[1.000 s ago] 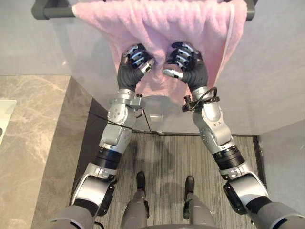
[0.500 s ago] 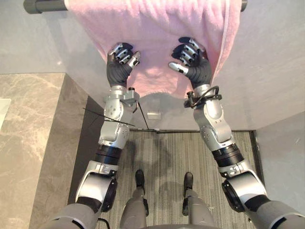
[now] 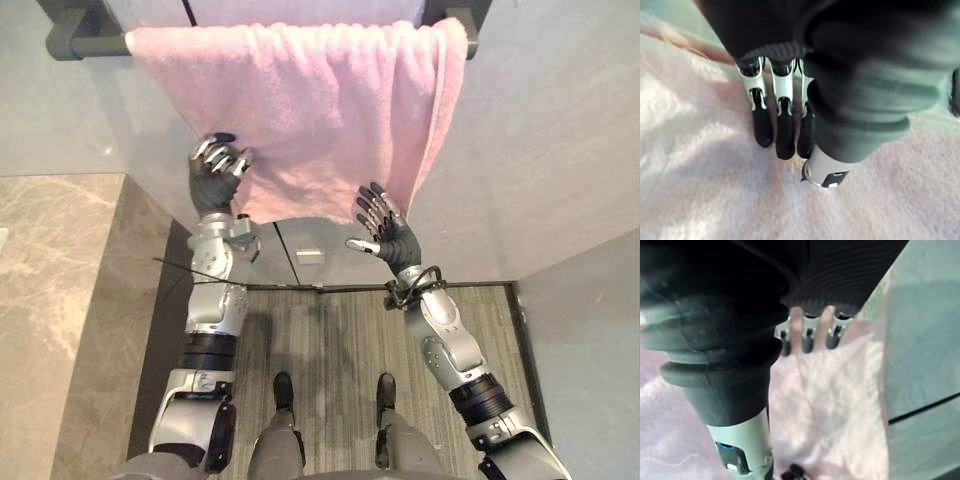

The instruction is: Organize washtable

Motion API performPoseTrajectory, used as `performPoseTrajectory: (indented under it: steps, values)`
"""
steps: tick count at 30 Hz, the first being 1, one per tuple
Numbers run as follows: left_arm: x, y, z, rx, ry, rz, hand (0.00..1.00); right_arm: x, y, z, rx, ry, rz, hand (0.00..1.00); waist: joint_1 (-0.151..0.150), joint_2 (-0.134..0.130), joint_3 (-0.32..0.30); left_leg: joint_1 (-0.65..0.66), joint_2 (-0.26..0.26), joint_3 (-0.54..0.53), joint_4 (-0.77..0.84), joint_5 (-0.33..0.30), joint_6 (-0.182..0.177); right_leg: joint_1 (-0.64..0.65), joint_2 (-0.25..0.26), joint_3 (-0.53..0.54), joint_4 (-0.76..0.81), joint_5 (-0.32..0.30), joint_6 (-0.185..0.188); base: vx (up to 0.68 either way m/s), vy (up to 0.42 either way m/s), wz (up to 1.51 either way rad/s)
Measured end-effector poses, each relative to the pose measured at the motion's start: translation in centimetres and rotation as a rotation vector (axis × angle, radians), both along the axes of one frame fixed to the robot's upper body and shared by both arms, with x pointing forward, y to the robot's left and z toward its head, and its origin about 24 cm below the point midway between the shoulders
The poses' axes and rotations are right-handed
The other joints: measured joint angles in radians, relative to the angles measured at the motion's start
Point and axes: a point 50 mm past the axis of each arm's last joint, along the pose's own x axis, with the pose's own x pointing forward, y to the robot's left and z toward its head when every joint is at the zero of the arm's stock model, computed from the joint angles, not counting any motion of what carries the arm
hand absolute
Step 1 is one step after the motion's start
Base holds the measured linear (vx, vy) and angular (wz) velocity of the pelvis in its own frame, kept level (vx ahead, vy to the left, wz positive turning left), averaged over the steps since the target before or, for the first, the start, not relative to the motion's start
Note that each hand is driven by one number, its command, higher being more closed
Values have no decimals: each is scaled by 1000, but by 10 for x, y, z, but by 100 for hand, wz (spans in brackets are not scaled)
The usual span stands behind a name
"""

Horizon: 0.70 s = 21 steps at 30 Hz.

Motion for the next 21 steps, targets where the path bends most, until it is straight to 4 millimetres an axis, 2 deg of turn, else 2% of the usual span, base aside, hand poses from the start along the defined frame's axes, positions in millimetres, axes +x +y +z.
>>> performPoseTrajectory:
  steps: [3, 7, 8, 11, 13, 15, 16, 17, 18, 20, 21]
  values:
    - [-8, 16, -16, 2, 49, 54, 0, -5, -10, -12, -10, 43, -20, 0, 1, -5, -3, 25, -1, -2, 0, -5, -1, 40, 1, -2, -31, 13, -1, 0, 0, 0]
    - [-25, 36, -46, -6, 145, 125, 0, -13, -27, -29, -36, 103, -75, 0, 1, -19, -18, 67, 0, 2, 0, -19, -5, 86, 3, 5, -54, 13, -1, 14, -1, -6]
    - [-34, 43, -60, 15, 193, 153, 0, -18, -34, -40, -51, 137, -104, 0, 0, -30, -36, 68, -1, 5, 0, -22, -6, 87, 3, 12, -59, 14, 0, 6, 2, -5]
    - [-48, 50, -85, 39, 288, 173, 0, -30, -46, -62, -84, 218, -152, 0, -1, -35, -45, 94, -1, 5, 0, -29, -7, 115, 2, 14, -61, 13, 0, 7, 1, -1]
    - [-66, 55, -122, 50, 438, 189, 0, -46, -58, -88, -122, 320, -201, 0, -2, -30, -70, 118, -5, 5, 0, -38, -7, 139, -1, 12, -63, 4, 9, 0, 0, 0]
    - [-82, 56, -148, 30, 543, 201, 0, -56, -64, -105, -146, 388, -235, 0, -6, -26, -80, 131, -8, 5, 0, -44, -9, 151, -4, 12, -64, 2, 11, 0, 0, 0]
    - [-97, 55, -172, 13, 641, 211, 0, -64, -68, -119, -174, 447, -260, 0, -16, -23, -89, 136, -12, 5, 0, -51, -12, 155, -7, 13, -64, -3, 12, 0, 0, 0]
    - [-115, 52, -196, -20, 750, 202, 0, -74, -72, -134, -216, 510, -282, 0, -20, -19, -102, 136, -16, 4, 0, -57, -14, 155, -11, 13, -64, -4, 14, 0, 0, 0]
    - [-125, 49, -208, -36, 805, 195, 0, -80, -74, -143, -236, 545, -291, 0, -21, -17, -104, 140, -19, 4, 0, -60, -14, 158, -13, 14, -64, -6, 16, 0, 0, 0]
    - [-160, 34, -247, -71, 996, 166, 0, -109, -78, -177, -278, 723, -323, 0, -21, -15, -106, 163, -22, 5, -1, -71, -13, 180, -17, 15, -64, -15, 26, 0, 0, 0]
    - [-169, 31, -255, -83, 1041, 163, 0, -117, -79, -186, -289, 769, -332, 0, -21, -14, -106, 170, -22, 5, -1, -73, -15, 188, -17, 15, -64, -17, 26, 0, 0, 0]
